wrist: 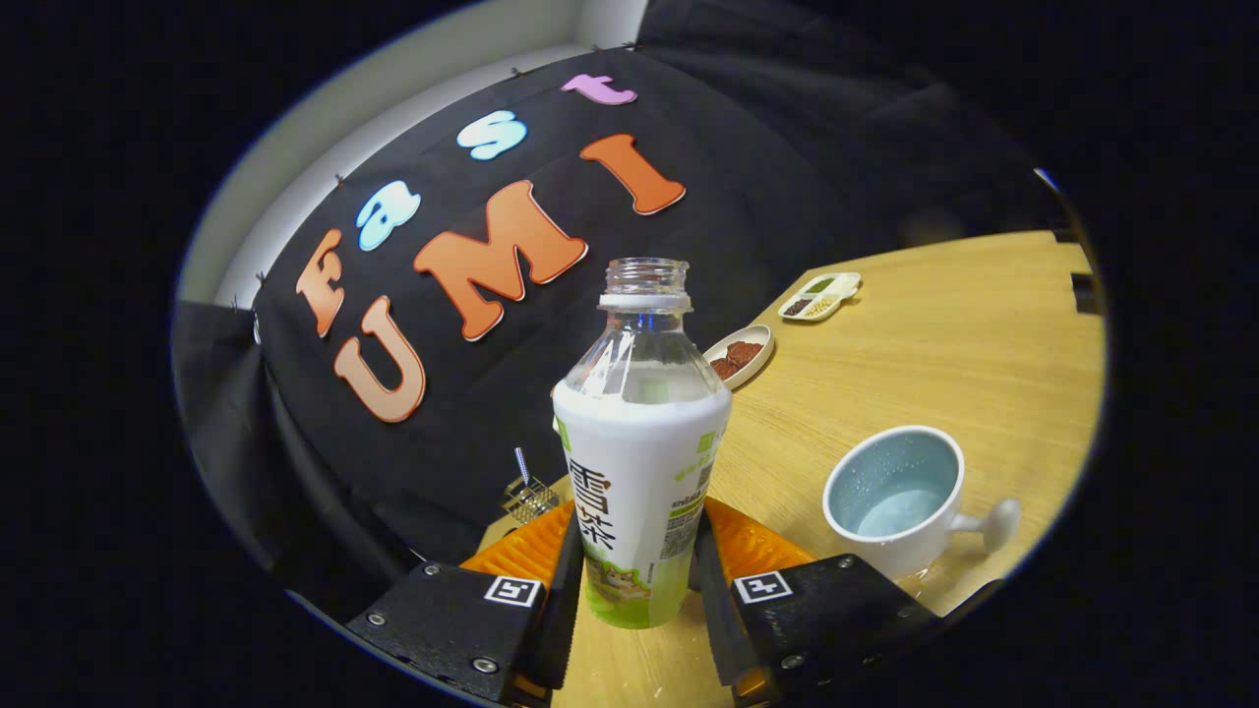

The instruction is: Take the bottle from table, then pour the juice into the cup, finally place the bottle on the coaster

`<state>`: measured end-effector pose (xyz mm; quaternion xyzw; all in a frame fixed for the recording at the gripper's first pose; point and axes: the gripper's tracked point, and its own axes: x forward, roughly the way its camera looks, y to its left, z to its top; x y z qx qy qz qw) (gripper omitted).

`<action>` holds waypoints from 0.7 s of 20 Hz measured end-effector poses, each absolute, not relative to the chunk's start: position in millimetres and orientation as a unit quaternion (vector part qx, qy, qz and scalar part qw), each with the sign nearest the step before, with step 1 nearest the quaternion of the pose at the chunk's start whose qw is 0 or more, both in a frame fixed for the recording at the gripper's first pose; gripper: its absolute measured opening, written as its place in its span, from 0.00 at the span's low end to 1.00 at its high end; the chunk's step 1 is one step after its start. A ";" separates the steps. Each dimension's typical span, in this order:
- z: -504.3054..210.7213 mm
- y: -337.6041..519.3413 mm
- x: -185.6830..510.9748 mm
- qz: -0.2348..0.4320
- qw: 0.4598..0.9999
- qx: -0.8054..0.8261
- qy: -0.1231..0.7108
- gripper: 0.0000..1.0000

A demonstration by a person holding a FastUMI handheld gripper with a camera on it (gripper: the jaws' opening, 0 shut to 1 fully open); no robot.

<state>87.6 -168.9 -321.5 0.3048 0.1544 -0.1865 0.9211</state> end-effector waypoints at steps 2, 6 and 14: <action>-319.5 -171.2 91.0 -0.174 0.936 0.263 0.155 0.57; -320.9 -171.9 110.8 -0.154 0.955 0.197 0.159 0.57; -346.6 -170.7 133.1 -0.111 0.974 0.032 0.196 0.57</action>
